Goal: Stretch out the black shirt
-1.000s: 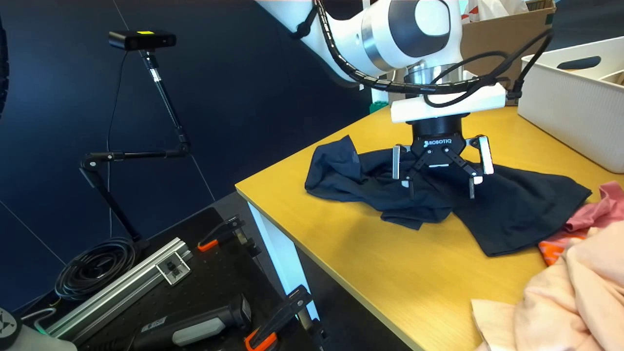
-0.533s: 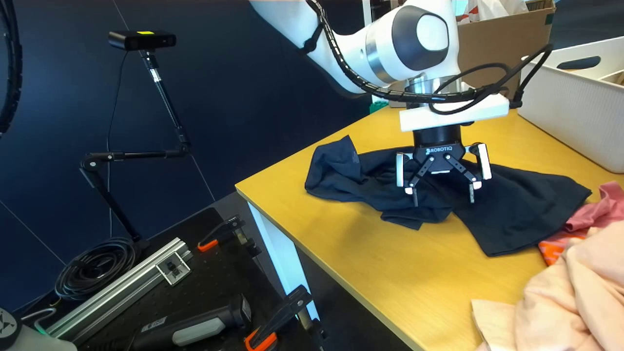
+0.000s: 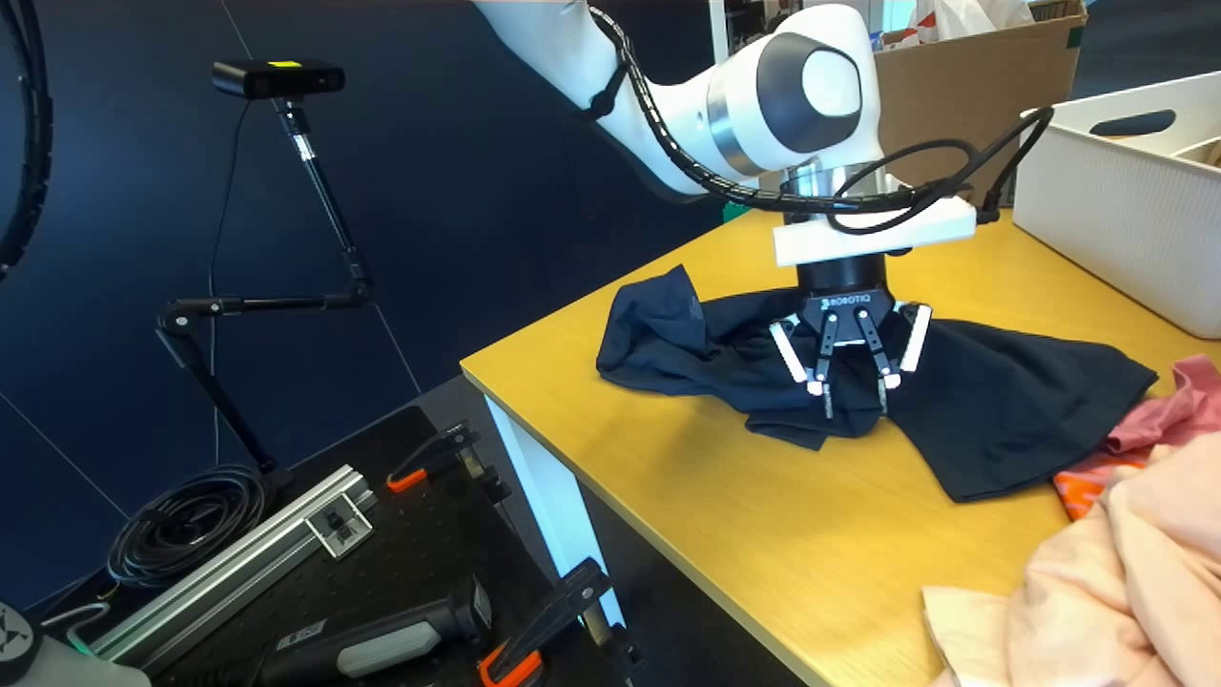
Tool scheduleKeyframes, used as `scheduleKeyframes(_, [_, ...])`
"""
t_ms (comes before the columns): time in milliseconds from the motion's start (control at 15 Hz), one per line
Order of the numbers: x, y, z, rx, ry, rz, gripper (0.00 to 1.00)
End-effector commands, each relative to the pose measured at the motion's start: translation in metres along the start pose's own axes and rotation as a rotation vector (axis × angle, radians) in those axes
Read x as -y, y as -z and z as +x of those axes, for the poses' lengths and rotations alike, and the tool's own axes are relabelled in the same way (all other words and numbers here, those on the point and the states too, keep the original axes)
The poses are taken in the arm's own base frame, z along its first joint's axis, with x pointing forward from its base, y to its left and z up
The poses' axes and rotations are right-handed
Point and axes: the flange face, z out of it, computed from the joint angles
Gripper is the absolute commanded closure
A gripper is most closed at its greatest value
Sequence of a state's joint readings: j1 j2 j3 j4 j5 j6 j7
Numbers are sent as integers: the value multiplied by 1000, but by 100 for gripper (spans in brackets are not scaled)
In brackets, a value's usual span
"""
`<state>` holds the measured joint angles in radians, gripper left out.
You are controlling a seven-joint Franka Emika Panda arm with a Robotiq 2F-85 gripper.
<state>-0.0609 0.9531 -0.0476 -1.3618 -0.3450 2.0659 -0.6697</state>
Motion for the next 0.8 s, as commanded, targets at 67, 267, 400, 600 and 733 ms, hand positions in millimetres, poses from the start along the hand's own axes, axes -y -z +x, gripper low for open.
scheduleKeyframes(67, [-1, 2, 3, 5, 21, -25, 91])
scheduleKeyframes(267, [12, 10, 6, -23, -23, 1, 100])
scheduleKeyframes(400, [30, 22, 12, -37, -62, 36, 100])
scheduleKeyframes(600, [57, 43, 25, -68, -142, 71, 99])
scheduleKeyframes(733, [80, 60, 31, -92, -229, 115, 99])
